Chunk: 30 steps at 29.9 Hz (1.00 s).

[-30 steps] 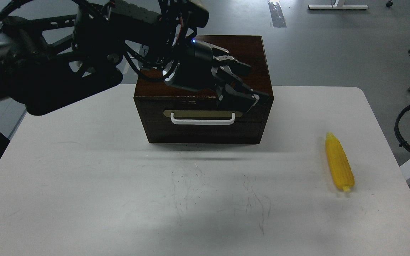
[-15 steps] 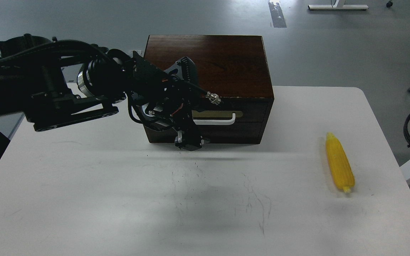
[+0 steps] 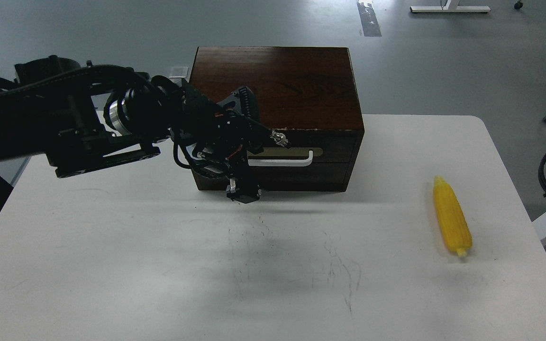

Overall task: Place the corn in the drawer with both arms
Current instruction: 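Reach the left gripper down to the white drawer handle, then close the left gripper on the white drawer handle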

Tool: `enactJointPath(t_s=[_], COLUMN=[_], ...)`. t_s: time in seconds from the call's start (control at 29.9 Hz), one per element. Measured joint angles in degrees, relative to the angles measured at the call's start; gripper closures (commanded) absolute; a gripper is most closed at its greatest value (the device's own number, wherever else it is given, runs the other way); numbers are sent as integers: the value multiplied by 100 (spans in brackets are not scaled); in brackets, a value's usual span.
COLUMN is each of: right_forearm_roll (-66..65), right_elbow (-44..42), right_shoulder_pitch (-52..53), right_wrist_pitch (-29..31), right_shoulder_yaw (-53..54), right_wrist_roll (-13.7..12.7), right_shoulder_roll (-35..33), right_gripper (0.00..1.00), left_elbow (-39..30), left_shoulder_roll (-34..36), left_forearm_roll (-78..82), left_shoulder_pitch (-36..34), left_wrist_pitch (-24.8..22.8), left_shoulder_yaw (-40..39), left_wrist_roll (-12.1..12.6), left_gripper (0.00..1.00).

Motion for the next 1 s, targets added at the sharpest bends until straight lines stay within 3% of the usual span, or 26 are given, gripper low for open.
enactJointPath(t_s=[0.2, 1.0], right_forearm_roll=[0, 0], right_elbow=[0, -141], right_shoulder_pitch=[1, -1], right_wrist_pitch=[0, -1], right_shoulder_yaw=[69, 65], right_wrist_roll=[0, 0], right_shoulder_roll=[0, -31], right_gripper=[0, 0], left_elbow=[7, 203], left_shoulder_roll=[-161, -178], left_forearm_roll=[29, 228], left_shoulder_pitch=[-81, -59], left_wrist_pitch=[0, 0], left_shoulder_yaw=[4, 30], left_wrist_roll=[-3, 42], left_gripper=[27, 27])
